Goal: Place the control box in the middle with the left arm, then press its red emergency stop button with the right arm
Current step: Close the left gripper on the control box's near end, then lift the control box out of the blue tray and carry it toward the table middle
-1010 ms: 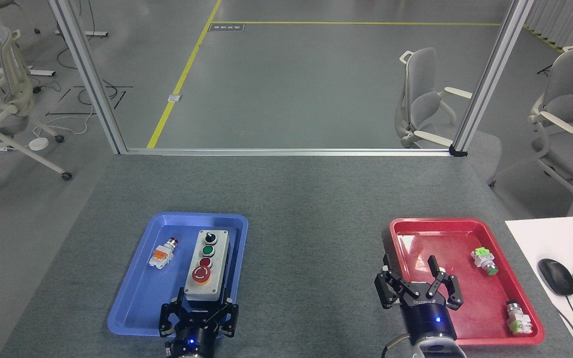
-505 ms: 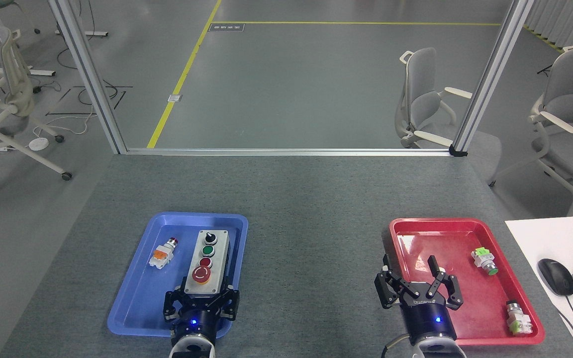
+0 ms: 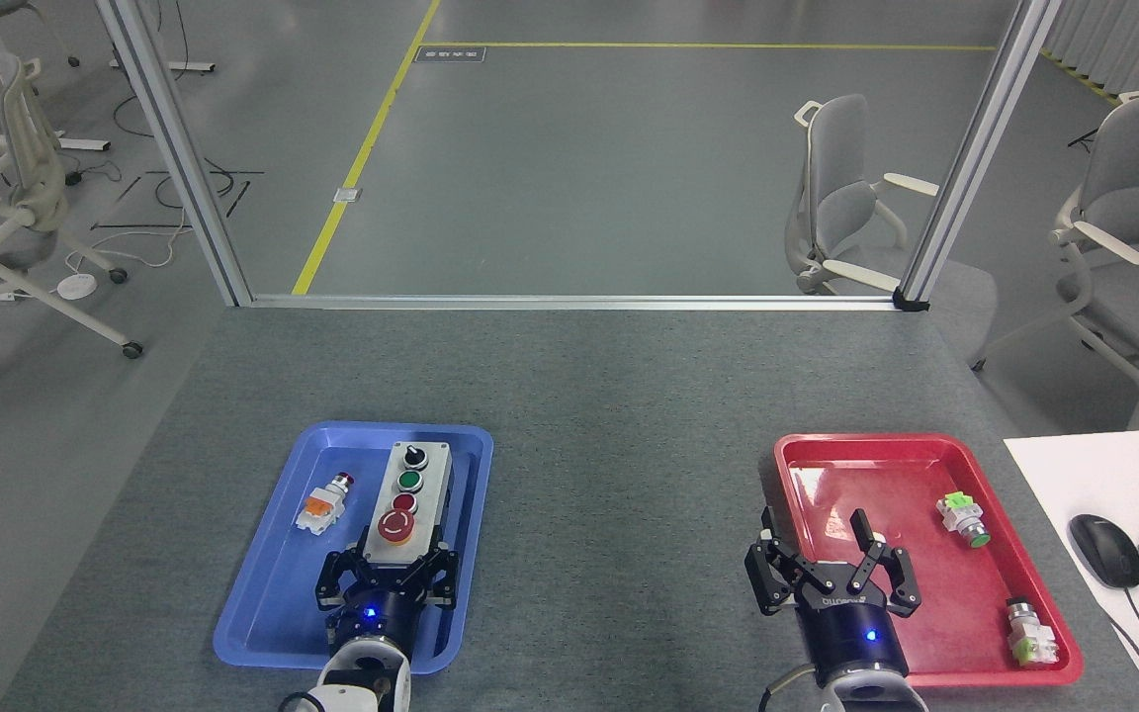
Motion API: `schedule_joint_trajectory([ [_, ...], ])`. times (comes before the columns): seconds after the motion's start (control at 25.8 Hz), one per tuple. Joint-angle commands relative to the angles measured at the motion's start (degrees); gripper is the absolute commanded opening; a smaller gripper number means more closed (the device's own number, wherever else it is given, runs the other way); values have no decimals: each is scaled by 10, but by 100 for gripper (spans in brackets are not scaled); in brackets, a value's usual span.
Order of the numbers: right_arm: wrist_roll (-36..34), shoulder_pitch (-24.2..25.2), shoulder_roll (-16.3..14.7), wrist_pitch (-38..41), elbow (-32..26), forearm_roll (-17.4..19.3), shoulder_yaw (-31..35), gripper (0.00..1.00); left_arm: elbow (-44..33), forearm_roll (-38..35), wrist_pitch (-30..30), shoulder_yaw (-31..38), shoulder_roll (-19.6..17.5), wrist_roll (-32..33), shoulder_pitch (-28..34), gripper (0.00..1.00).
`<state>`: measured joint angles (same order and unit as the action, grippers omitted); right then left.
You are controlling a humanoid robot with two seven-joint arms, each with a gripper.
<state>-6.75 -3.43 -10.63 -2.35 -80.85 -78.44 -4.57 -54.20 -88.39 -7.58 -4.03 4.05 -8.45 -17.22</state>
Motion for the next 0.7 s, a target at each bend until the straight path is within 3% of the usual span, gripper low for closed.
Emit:
schedule_joint_trajectory([
  [0.0, 1, 0, 0, 1, 0, 0, 0, 98, -35, 23, 20, 1, -11, -2, -2, 0],
  [0.12, 1, 0, 0, 0, 0, 0, 0, 98, -120, 75, 46, -1, -45, 0, 10, 0],
  [0.27, 0, 0, -2, 1, 0, 0, 0, 98, -194, 106, 74, -8, -41, 0, 44, 0],
  [0.54, 1, 0, -3, 0, 0, 0, 0, 98, -175, 111, 76, -102, 37, 0, 42, 0],
  [0.66, 1, 0, -2, 1, 0, 0, 0, 98, -144, 113, 48, -158, 38, -2, 25, 0],
])
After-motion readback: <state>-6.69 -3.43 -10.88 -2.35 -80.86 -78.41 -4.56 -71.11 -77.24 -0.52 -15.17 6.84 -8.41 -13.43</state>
